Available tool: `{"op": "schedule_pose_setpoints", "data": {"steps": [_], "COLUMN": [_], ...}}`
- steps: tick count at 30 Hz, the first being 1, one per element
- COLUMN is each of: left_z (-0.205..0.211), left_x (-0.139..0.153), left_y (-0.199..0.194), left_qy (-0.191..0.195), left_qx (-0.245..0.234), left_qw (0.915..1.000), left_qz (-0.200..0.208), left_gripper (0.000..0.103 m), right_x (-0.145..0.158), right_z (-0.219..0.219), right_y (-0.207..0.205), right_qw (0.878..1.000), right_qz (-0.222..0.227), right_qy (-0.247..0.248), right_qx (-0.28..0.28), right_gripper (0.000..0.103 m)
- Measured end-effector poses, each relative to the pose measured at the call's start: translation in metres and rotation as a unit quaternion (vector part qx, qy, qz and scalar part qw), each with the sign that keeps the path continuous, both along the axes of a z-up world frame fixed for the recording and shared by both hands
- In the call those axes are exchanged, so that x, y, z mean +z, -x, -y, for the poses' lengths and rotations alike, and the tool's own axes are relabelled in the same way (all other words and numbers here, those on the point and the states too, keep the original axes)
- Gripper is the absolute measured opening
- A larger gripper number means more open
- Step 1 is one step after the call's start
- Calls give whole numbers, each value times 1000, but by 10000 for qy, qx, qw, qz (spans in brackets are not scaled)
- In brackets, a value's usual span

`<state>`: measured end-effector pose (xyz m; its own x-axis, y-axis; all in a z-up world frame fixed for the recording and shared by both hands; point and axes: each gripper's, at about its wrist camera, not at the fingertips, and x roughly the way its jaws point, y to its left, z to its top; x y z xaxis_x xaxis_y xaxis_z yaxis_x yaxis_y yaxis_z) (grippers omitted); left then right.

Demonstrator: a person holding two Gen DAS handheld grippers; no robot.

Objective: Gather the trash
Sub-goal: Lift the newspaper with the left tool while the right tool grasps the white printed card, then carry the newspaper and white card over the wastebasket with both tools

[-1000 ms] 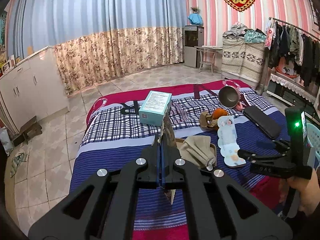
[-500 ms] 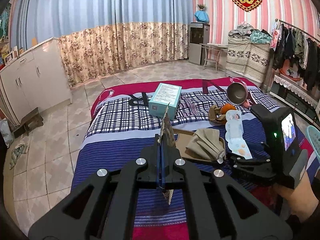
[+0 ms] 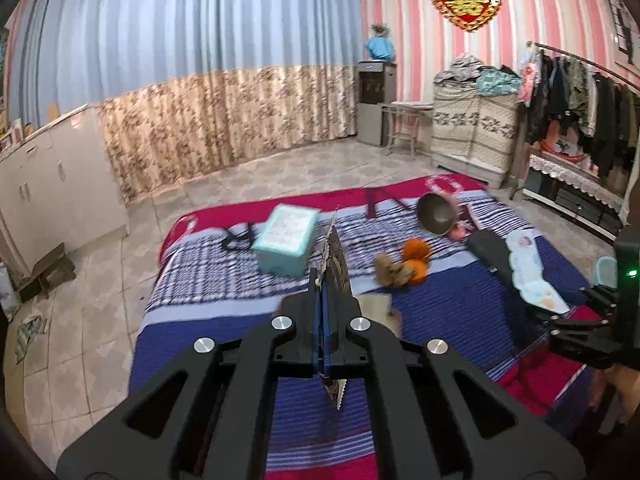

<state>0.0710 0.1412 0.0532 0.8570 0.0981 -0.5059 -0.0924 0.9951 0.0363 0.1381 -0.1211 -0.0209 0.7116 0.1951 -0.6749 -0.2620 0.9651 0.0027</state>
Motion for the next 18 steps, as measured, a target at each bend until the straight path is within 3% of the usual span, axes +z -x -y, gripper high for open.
{"op": "schedule_pose_setpoints", "data": {"steps": [8, 18], "left_z": [86, 215], "left_x": [21, 21], "left_y": [-19, -50], "left_qy": [33, 201], "left_qx": [-686, -1649], "left_qw": [9973, 9856], "left_qz": [251, 305], "left_gripper": [0, 0], "right_x": [35, 16], "right_z": [125, 259], "right_y": [22, 44], "right_qw": [9947, 9744], "right_qz": [382, 380], "right_qy": [-81, -77], "right_qx": [-953, -2213], "right_gripper": [58, 58]}}
